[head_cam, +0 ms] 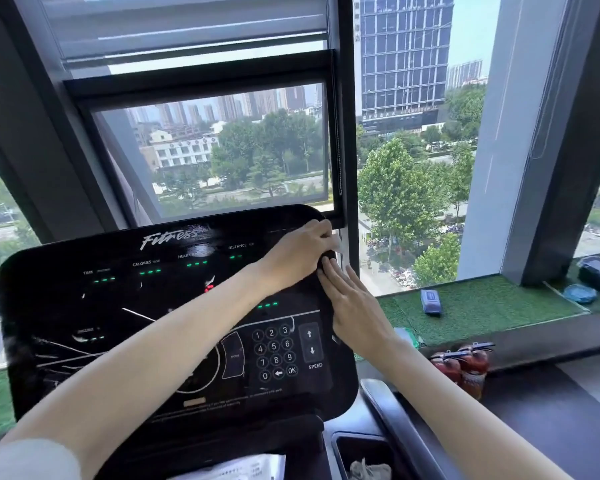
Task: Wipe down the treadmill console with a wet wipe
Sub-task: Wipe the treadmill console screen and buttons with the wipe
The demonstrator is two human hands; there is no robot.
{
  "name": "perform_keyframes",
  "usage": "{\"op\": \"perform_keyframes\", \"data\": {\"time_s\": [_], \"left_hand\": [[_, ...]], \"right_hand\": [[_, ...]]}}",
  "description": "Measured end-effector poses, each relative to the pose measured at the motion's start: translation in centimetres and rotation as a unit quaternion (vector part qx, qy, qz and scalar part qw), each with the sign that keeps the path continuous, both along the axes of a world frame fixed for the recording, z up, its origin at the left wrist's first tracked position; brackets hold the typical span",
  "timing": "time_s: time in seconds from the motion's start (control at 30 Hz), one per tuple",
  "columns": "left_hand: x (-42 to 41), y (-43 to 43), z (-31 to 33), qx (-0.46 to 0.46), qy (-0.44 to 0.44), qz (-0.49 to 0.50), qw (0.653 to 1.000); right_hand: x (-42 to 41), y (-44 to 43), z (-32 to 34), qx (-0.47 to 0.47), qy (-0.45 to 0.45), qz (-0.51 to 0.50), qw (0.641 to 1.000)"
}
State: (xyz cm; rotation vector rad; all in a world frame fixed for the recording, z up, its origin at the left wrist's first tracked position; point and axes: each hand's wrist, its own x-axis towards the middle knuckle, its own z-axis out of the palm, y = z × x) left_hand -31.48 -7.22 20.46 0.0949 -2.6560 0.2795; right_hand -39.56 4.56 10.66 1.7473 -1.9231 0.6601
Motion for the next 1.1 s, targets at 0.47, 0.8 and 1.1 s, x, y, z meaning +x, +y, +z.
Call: {"op": "perform_keyframes", "data": {"time_s": [0.47,0.8,1.1], "left_hand": [[-0.4,-0.1,1.1,0.080,0.089,0.076,0.990],[-0.1,0.0,0.7,0.052,0.073,0.055,0.994],[1.0,1.0,-1.2,0.025,-0.016,0.019,0.999]], "right_hand": [[0.9,2.4,-2.8,-0.030,-0.007,-0.003,1.000],[1.1,2.3,-3.8,-0.016,-0.010,-0.011,1.000],[1.1,2.2,-4.0,-0.019,-0.015,-0.009,1.000]]}}
